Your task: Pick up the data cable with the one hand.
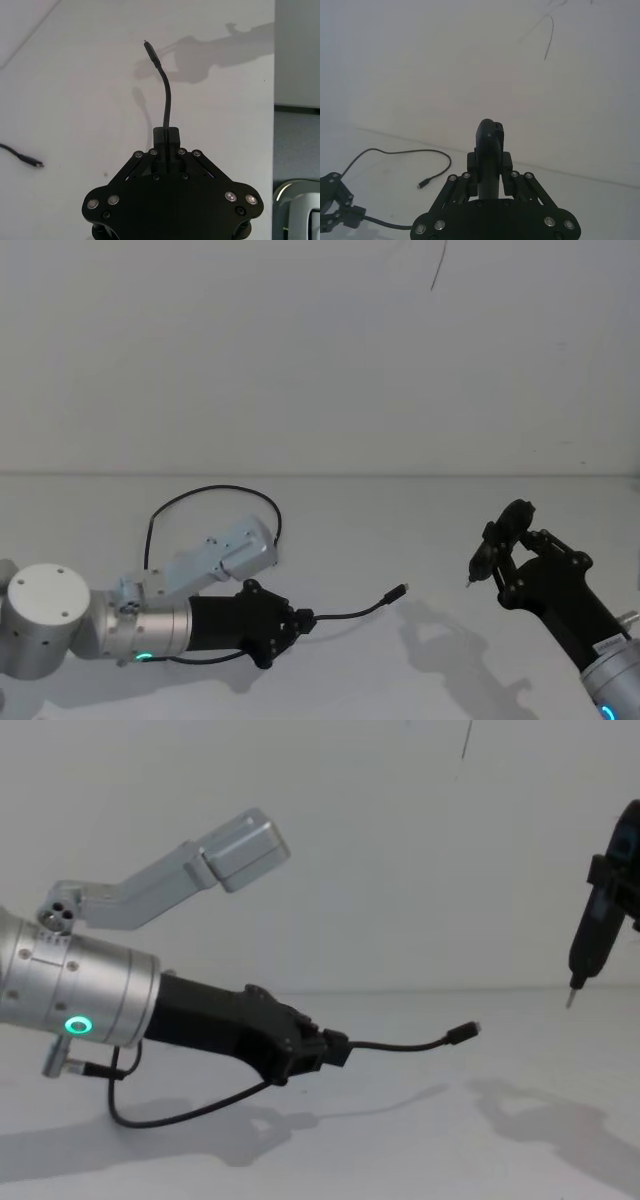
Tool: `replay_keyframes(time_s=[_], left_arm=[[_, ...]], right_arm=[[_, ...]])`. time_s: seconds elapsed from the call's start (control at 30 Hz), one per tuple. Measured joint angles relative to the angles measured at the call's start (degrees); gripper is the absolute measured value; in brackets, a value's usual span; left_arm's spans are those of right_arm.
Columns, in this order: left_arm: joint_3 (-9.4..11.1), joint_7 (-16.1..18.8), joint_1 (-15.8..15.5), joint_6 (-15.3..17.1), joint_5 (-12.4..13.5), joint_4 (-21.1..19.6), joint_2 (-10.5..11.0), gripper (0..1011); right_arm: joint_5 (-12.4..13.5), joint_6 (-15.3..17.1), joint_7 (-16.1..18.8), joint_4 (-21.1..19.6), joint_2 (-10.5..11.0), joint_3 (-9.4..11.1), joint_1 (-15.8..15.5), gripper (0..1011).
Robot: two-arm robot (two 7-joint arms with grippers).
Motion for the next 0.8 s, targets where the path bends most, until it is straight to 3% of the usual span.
replay_keyframes(time_s=[0.8], left_arm=[[0.70, 2.20, -0.81, 0.67, 1.21, -0.87, -1.98, 40]], right_arm=[[6.27, -3.20, 9.03, 6.62, 0.43, 1.61, 4.41, 263]])
